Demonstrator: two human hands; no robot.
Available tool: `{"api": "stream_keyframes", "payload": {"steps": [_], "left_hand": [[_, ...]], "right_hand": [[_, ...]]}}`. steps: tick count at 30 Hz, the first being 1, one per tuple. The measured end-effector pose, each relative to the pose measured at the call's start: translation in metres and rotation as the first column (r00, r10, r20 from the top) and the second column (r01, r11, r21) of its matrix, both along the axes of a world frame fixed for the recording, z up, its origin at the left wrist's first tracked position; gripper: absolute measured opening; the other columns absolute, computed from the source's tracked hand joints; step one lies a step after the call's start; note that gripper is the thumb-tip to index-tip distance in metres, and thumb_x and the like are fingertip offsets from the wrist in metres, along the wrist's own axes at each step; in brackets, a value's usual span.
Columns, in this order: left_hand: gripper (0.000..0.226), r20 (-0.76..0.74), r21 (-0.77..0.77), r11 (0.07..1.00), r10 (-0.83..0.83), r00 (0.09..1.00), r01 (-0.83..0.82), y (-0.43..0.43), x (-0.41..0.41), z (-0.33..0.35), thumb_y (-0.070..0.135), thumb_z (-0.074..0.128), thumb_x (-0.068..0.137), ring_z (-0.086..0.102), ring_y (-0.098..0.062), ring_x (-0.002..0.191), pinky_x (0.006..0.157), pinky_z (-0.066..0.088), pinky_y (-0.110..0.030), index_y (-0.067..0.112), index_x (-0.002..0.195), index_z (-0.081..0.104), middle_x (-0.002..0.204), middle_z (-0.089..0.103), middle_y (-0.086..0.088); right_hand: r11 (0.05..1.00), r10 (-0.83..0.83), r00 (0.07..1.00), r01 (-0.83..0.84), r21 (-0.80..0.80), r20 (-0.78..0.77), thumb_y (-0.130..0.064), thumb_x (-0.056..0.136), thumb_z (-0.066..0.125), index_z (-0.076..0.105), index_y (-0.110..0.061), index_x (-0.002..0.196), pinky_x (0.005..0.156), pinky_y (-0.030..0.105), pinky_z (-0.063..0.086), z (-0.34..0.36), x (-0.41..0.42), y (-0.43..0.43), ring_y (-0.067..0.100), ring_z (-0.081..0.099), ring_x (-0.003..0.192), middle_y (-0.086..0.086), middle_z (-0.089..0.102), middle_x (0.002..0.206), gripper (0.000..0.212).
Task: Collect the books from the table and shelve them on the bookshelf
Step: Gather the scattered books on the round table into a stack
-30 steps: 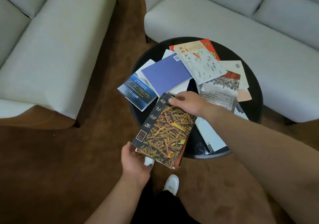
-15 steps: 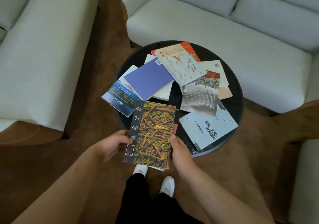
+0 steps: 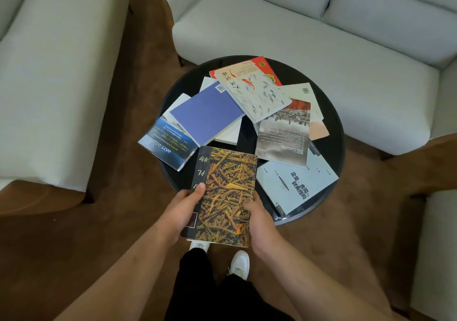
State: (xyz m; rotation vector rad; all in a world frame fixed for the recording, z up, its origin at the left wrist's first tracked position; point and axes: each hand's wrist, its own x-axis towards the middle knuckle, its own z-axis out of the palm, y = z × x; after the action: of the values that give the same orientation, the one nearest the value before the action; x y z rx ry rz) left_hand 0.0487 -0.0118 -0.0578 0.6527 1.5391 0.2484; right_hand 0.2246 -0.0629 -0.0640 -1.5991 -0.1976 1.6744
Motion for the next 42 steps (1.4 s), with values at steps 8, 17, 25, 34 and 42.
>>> {"api": "stream_keyframes", "payload": {"steps": [8, 17, 25, 34, 42], "left_hand": [[0.036, -0.141, 0.238, 0.942, -0.209, 0.968, 0.238, 0.004, 0.011, 0.004, 0.056, 0.051, 0.095, 0.067, -0.008, 0.095, 0.084, 0.048, -0.033, 0.045, 0.128, 0.044, 0.103, 0.066, 0.018], [0.058, -0.613, 0.405, 0.803, -0.116, 0.781, 0.437, 0.057, -0.017, 0.009, 0.066, 0.039, 0.089, 0.057, -0.029, 0.107, 0.087, 0.045, -0.042, 0.020, 0.118, 0.061, 0.108, 0.060, -0.005], [0.056, -0.801, 0.369, 0.615, -0.170, 0.574, 0.697, 0.211, 0.003, -0.002, 0.046, 0.060, 0.092, 0.056, -0.040, 0.118, 0.102, 0.042, -0.050, 0.003, 0.128, 0.056, 0.128, 0.060, -0.022], [0.041, -0.572, 0.243, 0.668, -0.487, 0.660, 0.704, 0.269, -0.002, -0.017, 0.040, 0.068, 0.090, 0.062, -0.025, 0.106, 0.088, 0.053, -0.041, 0.016, 0.120, 0.055, 0.122, 0.063, -0.007], [0.025, -0.388, 0.218, 0.693, -0.584, 0.713, 0.687, 0.283, 0.001, 0.002, 0.031, 0.073, 0.087, 0.068, -0.022, 0.091, 0.082, 0.053, -0.038, 0.013, 0.100, 0.063, 0.101, 0.069, -0.006]], "right_hand": [[0.953, 0.232, 0.898, -0.286, 0.096, 0.373, -0.033, 0.110, 0.032, 0.025, -0.036, 0.157, 0.105, 0.026, 0.032, 0.001, 0.013, 0.014, 0.009, 0.044, 0.124, -0.011, 0.046, 0.138, 0.048], [0.960, 0.246, 0.826, -0.281, -0.007, 0.507, -0.030, 0.103, 0.051, 0.067, -0.009, 0.101, 0.081, 0.045, 0.056, 0.018, 0.070, 0.045, 0.021, 0.064, 0.084, 0.004, 0.067, 0.095, 0.027], [0.926, 0.261, 0.537, -0.374, -0.050, 0.802, -0.024, 0.097, 0.057, 0.065, -0.017, 0.122, 0.093, 0.035, 0.045, 0.027, 0.123, 0.158, 0.020, 0.060, 0.102, -0.002, 0.062, 0.115, 0.027], [0.812, 0.485, 0.229, -0.475, -0.338, 0.844, -0.058, 0.092, 0.057, 0.043, -0.026, 0.143, 0.079, 0.036, 0.055, 0.002, 0.134, 0.285, 0.025, 0.061, 0.102, 0.006, 0.061, 0.125, 0.062], [0.744, 0.526, -0.026, -0.470, -0.475, 0.850, -0.059, 0.076, 0.076, 0.049, -0.015, 0.124, 0.090, 0.043, 0.052, 0.011, 0.134, 0.304, 0.030, 0.060, 0.106, 0.008, 0.061, 0.114, 0.071]]}}
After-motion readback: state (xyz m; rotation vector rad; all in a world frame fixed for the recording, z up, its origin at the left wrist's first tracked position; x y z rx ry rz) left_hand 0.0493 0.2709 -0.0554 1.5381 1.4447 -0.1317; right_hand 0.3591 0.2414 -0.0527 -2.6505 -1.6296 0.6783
